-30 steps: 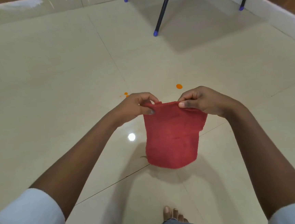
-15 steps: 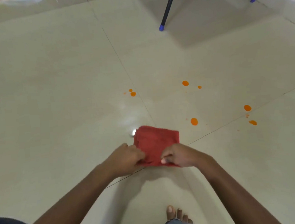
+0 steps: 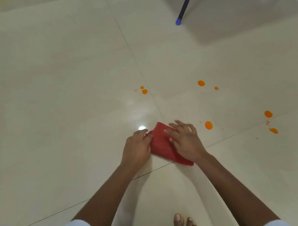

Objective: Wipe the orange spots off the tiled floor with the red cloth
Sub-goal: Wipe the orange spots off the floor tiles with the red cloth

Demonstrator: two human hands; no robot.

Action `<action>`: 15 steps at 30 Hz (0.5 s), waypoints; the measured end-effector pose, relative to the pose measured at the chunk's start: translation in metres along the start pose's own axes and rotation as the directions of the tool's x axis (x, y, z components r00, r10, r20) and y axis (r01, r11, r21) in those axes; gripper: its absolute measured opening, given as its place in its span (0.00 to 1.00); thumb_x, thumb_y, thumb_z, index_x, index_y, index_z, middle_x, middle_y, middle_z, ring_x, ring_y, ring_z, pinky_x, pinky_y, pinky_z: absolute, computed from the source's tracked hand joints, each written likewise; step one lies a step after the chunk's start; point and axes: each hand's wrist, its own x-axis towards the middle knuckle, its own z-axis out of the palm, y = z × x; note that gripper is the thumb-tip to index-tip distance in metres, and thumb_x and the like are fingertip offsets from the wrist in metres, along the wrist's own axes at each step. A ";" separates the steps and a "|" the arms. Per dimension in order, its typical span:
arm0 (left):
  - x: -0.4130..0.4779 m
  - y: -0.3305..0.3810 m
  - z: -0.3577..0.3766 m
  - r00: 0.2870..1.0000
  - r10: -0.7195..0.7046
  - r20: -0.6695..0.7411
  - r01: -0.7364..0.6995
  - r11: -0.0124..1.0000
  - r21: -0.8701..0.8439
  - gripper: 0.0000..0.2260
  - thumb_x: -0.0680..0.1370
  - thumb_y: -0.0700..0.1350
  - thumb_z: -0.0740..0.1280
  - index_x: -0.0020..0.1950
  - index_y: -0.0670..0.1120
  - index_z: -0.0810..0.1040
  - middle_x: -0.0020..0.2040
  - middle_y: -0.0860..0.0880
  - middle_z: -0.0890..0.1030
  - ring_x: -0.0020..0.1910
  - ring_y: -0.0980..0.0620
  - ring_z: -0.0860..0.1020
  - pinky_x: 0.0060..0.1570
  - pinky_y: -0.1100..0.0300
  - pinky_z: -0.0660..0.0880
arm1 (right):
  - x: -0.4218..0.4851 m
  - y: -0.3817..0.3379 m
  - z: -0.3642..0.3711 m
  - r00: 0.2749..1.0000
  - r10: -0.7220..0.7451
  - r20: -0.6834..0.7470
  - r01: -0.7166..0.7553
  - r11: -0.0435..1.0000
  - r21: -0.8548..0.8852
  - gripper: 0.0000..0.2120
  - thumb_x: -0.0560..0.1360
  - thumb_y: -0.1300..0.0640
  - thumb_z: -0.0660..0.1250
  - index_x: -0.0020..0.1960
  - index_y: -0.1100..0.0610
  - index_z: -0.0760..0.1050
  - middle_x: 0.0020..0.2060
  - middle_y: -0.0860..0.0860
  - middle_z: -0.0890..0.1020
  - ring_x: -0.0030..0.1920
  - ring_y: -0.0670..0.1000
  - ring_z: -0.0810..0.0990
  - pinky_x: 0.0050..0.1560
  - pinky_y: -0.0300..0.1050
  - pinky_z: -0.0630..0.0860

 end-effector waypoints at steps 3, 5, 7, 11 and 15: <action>-0.025 -0.022 0.027 0.988 -0.085 0.128 0.086 0.996 0.002 0.26 0.73 0.51 0.54 0.68 0.42 0.68 0.68 0.39 0.71 0.64 0.41 0.72 0.57 0.47 0.73 | -0.001 -0.008 0.038 0.974 -0.144 0.175 0.164 0.981 -0.103 0.21 0.76 0.47 0.52 0.66 0.45 0.69 0.69 0.51 0.71 0.69 0.55 0.67 0.64 0.61 0.64; -0.040 -0.039 0.041 0.978 -0.154 0.138 0.156 0.988 -0.005 0.33 0.74 0.60 0.54 0.73 0.40 0.59 0.73 0.39 0.61 0.72 0.42 0.62 0.67 0.47 0.63 | -0.007 -0.013 0.060 0.963 -0.167 0.213 0.195 0.974 -0.115 0.22 0.78 0.46 0.50 0.72 0.43 0.61 0.72 0.49 0.65 0.73 0.54 0.60 0.69 0.60 0.58; -0.048 -0.053 0.050 0.974 -0.157 0.166 0.158 0.987 0.005 0.37 0.75 0.65 0.52 0.74 0.39 0.54 0.75 0.40 0.54 0.74 0.44 0.54 0.71 0.51 0.54 | -0.008 -0.015 0.074 0.972 -0.147 0.181 0.170 0.978 -0.120 0.23 0.79 0.46 0.49 0.74 0.43 0.55 0.74 0.48 0.61 0.74 0.54 0.57 0.68 0.59 0.52; -0.044 -0.061 0.046 0.965 -0.143 0.218 0.137 0.990 0.046 0.38 0.76 0.67 0.47 0.73 0.39 0.56 0.74 0.39 0.55 0.73 0.45 0.53 0.68 0.54 0.51 | 0.026 -0.025 0.079 0.994 0.003 0.113 0.007 0.996 -0.092 0.24 0.79 0.47 0.48 0.74 0.45 0.53 0.74 0.48 0.60 0.74 0.54 0.56 0.72 0.60 0.50; -0.030 -0.070 0.040 0.961 -0.202 0.191 0.184 0.977 0.108 0.42 0.73 0.71 0.46 0.72 0.38 0.60 0.74 0.38 0.59 0.72 0.42 0.54 0.67 0.48 0.53 | 0.079 -0.023 0.071 0.961 0.265 0.075 -0.265 0.964 -0.014 0.25 0.77 0.44 0.36 0.73 0.44 0.36 0.76 0.48 0.42 0.75 0.53 0.40 0.71 0.59 0.41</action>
